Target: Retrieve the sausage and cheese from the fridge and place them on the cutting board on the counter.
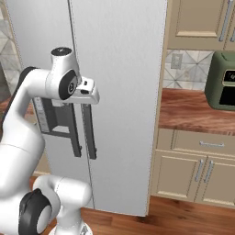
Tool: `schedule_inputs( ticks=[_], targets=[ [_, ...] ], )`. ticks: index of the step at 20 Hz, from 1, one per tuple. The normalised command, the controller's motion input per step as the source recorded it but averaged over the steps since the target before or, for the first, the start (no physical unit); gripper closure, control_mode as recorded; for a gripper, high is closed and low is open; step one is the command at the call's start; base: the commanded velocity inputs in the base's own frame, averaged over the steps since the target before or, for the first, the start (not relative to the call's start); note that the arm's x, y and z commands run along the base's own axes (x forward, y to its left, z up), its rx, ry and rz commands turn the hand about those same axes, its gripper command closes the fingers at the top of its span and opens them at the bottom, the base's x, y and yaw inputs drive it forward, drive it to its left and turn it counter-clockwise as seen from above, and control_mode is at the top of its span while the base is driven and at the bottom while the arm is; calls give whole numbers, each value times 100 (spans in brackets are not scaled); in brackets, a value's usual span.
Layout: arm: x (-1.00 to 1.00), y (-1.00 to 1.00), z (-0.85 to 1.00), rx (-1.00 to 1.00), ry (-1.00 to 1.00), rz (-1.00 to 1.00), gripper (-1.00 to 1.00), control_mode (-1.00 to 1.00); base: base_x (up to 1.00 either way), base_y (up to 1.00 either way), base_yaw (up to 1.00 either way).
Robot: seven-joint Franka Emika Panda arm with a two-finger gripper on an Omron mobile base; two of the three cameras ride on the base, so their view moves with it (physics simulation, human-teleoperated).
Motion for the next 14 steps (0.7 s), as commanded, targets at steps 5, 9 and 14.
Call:
schedule_inputs(
  ticks=[5,9,14],
  targets=[
    [5,11,-35,2,-36,-1,-100,-100,0,0,0],
    [0,7,-59,8,-36,-1,-100,-100,0,0,0],
    [5,5,-42,6,-6,-8,-100,-100,0,0,0]
  ],
)
